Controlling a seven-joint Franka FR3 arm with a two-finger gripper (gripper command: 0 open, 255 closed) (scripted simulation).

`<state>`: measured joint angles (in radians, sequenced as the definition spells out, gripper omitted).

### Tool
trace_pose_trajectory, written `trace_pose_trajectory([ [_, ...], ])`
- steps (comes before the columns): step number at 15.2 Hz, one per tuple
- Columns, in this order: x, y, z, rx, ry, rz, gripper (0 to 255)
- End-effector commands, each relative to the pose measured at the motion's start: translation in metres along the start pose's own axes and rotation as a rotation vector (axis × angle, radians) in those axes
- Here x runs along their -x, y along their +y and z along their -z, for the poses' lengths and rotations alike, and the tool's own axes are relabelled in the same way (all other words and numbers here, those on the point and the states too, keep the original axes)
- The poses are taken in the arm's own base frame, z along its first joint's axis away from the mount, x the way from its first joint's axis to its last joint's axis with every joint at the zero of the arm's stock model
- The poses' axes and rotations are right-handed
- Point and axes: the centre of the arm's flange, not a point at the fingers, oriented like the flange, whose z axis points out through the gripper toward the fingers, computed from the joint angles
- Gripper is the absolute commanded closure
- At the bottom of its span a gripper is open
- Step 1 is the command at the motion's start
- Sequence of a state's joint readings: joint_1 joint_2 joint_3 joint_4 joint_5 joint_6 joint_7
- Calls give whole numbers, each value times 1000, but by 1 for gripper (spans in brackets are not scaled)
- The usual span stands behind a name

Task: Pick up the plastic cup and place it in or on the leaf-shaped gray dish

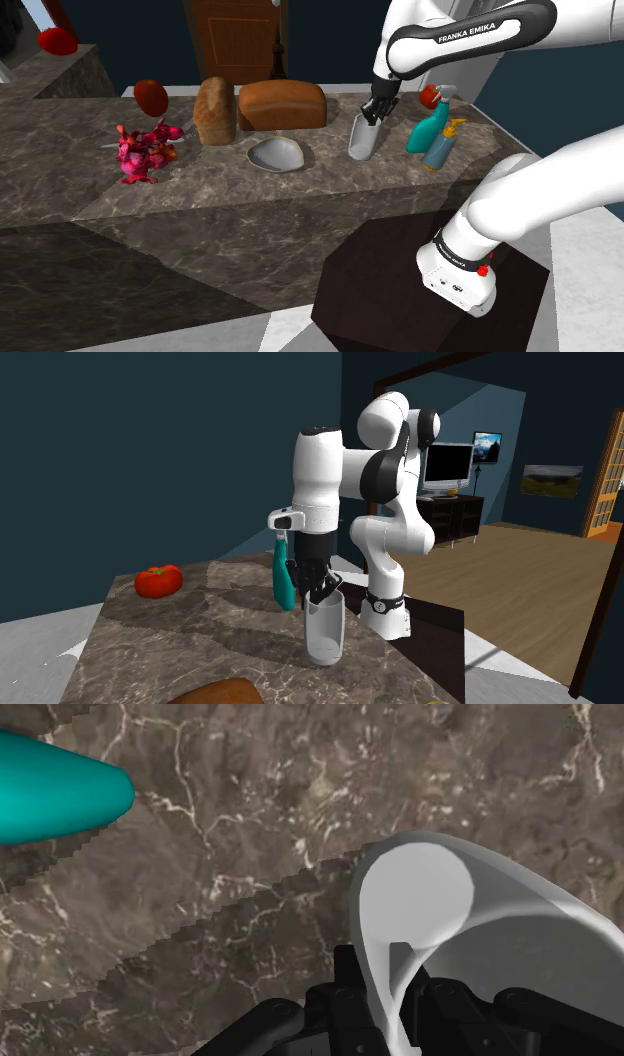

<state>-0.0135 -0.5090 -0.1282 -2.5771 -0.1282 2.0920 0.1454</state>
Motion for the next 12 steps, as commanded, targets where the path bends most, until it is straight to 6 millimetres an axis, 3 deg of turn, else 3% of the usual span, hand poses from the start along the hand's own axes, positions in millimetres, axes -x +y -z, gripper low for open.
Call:
trace_pose_trajectory([
  [1, 0, 0, 0, 0, -1, 0, 255],
  [6, 0, 0, 0, 0, -1, 0, 255],
  [12, -1, 2, 31, 0, -1, 0, 255],
])
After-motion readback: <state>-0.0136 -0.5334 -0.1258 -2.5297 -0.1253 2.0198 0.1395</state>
